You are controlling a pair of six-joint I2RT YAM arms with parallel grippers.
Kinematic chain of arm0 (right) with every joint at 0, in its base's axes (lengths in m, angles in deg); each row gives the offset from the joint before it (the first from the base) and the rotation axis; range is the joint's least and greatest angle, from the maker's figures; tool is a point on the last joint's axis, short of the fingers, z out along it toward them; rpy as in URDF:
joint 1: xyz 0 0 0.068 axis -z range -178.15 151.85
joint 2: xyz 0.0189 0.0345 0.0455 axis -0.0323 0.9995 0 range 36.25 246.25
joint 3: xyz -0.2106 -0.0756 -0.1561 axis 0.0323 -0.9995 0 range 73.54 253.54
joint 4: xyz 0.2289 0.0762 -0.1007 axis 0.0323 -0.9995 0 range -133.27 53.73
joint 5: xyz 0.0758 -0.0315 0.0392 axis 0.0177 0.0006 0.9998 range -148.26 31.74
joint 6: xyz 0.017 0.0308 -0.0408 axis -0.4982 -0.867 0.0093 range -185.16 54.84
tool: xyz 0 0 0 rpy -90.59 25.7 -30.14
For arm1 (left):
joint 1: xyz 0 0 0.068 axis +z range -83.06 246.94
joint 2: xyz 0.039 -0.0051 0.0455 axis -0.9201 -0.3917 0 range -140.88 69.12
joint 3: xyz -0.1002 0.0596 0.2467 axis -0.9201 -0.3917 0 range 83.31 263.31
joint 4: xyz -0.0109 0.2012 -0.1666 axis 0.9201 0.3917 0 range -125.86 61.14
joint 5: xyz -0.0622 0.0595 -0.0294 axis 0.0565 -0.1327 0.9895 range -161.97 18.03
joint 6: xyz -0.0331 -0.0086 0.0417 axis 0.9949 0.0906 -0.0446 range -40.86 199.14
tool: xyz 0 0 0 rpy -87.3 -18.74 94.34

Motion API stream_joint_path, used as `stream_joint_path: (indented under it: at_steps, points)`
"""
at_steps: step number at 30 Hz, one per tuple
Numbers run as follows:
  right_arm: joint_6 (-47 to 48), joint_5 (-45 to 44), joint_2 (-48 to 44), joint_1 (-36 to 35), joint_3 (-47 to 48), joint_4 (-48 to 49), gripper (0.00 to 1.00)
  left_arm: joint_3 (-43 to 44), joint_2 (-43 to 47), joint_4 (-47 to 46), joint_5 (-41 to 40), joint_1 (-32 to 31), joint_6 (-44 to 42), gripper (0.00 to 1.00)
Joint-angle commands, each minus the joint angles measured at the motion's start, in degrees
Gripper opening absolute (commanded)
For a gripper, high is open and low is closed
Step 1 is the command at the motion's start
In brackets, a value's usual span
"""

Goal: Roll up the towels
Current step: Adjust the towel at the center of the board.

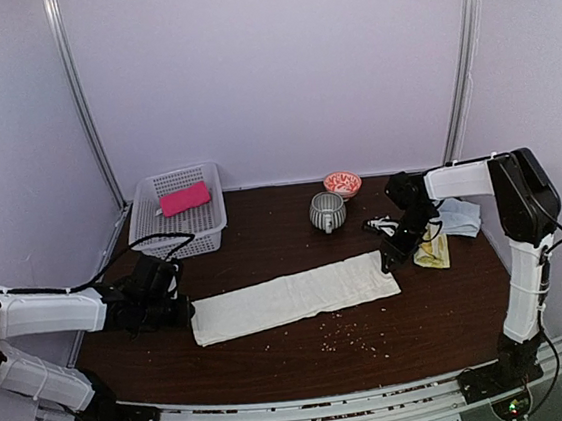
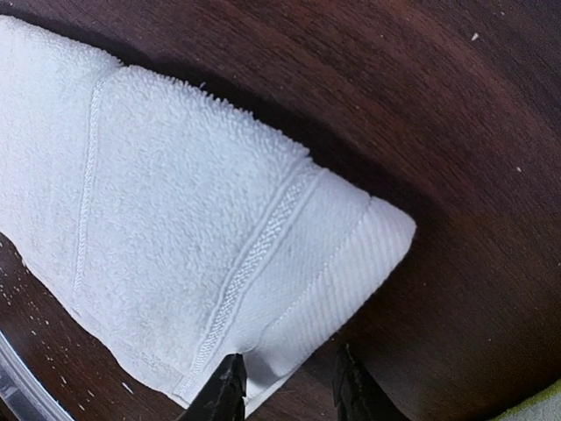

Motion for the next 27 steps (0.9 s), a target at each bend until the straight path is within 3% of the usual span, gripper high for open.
stream_joint_path:
  at_steps: [1,6,11,14,27]
  points:
    - [0.14,-1.21,2.00,-3.15,-0.97,1.21,0.34,-0.50,-1.38,-2.32,0.12,0.30,0.28,0.21]
    - [-0.40,-5.40,3.13,-5.18,-1.82,2.54,0.27,-0.49,-1.91,-2.41,-0.02,0.25,0.07,0.22]
    - [-0.79,-12.52,5.26,-5.34,-3.01,3.79,0.06,-0.45,-2.51,-2.57,-0.07,0.25,-0.08,0.22]
    - [-0.62,-12.80,3.43,-4.25,-3.15,3.73,0.00,-0.47,-2.75,-2.50,-0.03,0.28,-0.30,0.22]
    - [1.82,-8.43,-7.12,3.05,7.26,-6.07,0.00,-0.54,-3.38,-3.39,0.27,0.28,-1.39,0.22]
